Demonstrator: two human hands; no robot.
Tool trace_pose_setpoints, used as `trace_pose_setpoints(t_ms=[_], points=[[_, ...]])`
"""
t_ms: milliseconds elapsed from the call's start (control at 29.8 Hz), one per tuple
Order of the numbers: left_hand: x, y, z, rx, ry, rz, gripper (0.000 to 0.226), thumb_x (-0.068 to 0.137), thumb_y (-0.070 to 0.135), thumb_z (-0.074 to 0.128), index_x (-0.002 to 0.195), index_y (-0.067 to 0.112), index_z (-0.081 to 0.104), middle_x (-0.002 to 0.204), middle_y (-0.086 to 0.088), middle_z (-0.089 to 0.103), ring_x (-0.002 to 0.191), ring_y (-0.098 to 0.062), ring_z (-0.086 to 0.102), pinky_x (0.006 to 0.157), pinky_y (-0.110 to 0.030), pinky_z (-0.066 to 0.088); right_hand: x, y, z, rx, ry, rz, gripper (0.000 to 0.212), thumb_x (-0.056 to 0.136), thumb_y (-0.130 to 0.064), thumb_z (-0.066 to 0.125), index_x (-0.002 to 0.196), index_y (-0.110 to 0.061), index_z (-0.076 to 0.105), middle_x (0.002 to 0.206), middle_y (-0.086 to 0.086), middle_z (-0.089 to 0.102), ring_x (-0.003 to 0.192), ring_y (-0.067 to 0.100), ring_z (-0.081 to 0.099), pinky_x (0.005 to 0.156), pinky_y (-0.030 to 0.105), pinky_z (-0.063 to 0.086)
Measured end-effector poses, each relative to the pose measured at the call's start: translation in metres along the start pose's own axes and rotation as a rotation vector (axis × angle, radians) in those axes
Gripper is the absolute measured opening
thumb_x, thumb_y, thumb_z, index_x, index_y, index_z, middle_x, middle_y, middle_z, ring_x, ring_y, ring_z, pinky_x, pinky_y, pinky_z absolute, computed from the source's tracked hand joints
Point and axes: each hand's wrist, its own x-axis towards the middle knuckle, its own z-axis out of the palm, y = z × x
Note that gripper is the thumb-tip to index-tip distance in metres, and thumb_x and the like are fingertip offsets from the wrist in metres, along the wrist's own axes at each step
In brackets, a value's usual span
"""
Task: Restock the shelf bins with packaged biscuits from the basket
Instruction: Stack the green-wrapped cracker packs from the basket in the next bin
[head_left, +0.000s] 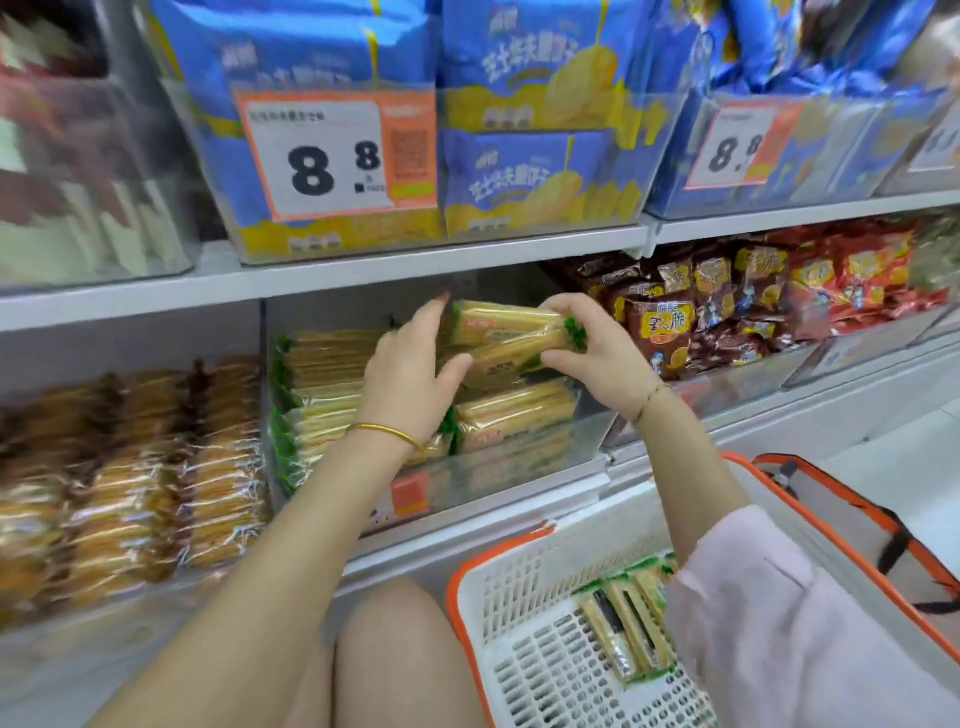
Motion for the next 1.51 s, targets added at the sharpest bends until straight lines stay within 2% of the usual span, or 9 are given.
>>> trace_pose_setpoints(t_ms=[201, 369, 469, 603, 804, 972, 1139, 1273, 1508], points=[[0.006, 0.0, 0.007, 0.27, -0.054, -0.036, 0.056, 0.095, 0.033, 0.049, 0.146, 0.031, 0.024, 0.128, -0.008, 0.056, 0.119, -0.035, 0.045, 0.097, -0.047, 0.036, 0.005, 0.017, 0.01, 0.199, -0.173, 0.176, 0.041, 0.083, 0.009, 0.055, 0.112, -0.019, 0.048, 0.098, -0.009, 0.05, 0.086, 0.005, 0.051, 0.074, 0.017, 0.047], [0.013, 0.011, 0.005, 0.197, 0.013, 0.008, 0.027, 0.097, 0.032, 0.045, 0.122, 0.028, 0.05, 0.112, -0.004, 0.061, 0.109, -0.032, 0.05, 0.093, -0.044, 0.033, 0.005, 0.02, 0.012, 0.389, -0.018, 0.19, 0.042, 0.077, 0.014, 0.045, 0.096, -0.022, 0.056, 0.092, -0.005, 0.055, 0.081, 0.006, 0.055, 0.072, 0.024, 0.045], [0.014, 0.011, 0.004, 0.177, -0.001, 0.004, 0.022, 0.097, 0.031, 0.045, 0.117, 0.026, 0.052, 0.107, -0.002, 0.063, 0.105, -0.029, 0.052, 0.093, -0.043, 0.032, 0.004, 0.021, 0.014, 0.465, 0.01, 0.215, 0.031, 0.072, -0.003, 0.047, 0.094, -0.022, 0.059, 0.093, -0.005, 0.056, 0.083, 0.007, 0.055, 0.073, 0.026, 0.045], [0.008, -0.002, 0.013, 0.259, -0.15, -0.075, 0.019, 0.096, 0.031, 0.046, 0.114, 0.025, 0.052, 0.105, -0.001, 0.064, 0.107, -0.027, 0.052, 0.093, -0.041, 0.031, 0.004, 0.022, 0.021, 0.227, -0.063, 0.283, 0.021, 0.092, -0.031, 0.053, 0.111, -0.023, 0.058, 0.11, -0.009, 0.057, 0.105, 0.009, 0.053, 0.09, 0.027, 0.041], [0.004, -0.003, 0.012, 0.324, -0.141, -0.097, 0.02, 0.092, 0.027, 0.046, 0.11, 0.022, 0.053, 0.092, 0.003, 0.056, 0.105, -0.024, 0.05, 0.094, -0.04, 0.03, 0.003, 0.021, 0.026, -0.011, 0.003, 0.318, 0.034, 0.094, -0.027, 0.053, 0.125, -0.013, 0.053, 0.117, 0.001, 0.055, 0.104, 0.011, 0.05, 0.084, 0.023, 0.038], [0.005, -0.004, 0.009, 0.425, -0.187, -0.124, 0.028, 0.091, 0.038, 0.041, 0.098, 0.024, 0.063, 0.121, 0.0, 0.053, 0.117, -0.027, 0.038, 0.096, -0.042, 0.029, -0.001, 0.018, 0.029, -0.064, -0.027, 0.292, 0.036, 0.095, -0.027, 0.051, 0.127, -0.013, 0.055, 0.123, 0.001, 0.057, 0.113, 0.014, 0.051, 0.095, 0.029, 0.043], [0.002, -0.008, 0.012, 0.458, -0.151, -0.112, 0.031, 0.097, 0.03, 0.037, 0.11, 0.024, 0.065, 0.138, -0.003, 0.044, 0.129, -0.029, 0.03, 0.103, -0.043, 0.026, -0.001, 0.014, 0.032, -0.102, -0.031, 0.277, 0.035, 0.095, -0.027, 0.05, 0.128, -0.014, 0.053, 0.123, 0.0, 0.057, 0.11, 0.012, 0.05, 0.094, 0.027, 0.042], [0.001, -0.007, 0.015, 0.489, -0.171, -0.115, 0.033, 0.098, 0.028, 0.034, 0.114, 0.026, 0.063, 0.139, -0.004, 0.044, 0.129, -0.03, 0.029, 0.103, -0.042, 0.027, -0.002, 0.013, 0.033, -0.098, -0.012, 0.266, 0.029, 0.092, -0.027, 0.056, 0.119, -0.016, 0.06, 0.118, 0.001, 0.059, 0.108, 0.014, 0.053, 0.097, 0.033, 0.045], [-0.005, -0.01, 0.018, 0.505, -0.148, -0.079, 0.035, 0.099, 0.033, 0.03, 0.116, 0.025, 0.059, 0.132, -0.005, 0.046, 0.125, -0.028, 0.031, 0.101, -0.042, 0.027, -0.002, 0.012, 0.031, -0.093, 0.074, 0.229, 0.033, 0.09, -0.028, 0.058, 0.12, -0.016, 0.06, 0.115, 0.002, 0.059, 0.101, 0.01, 0.052, 0.091, 0.027, 0.045]])
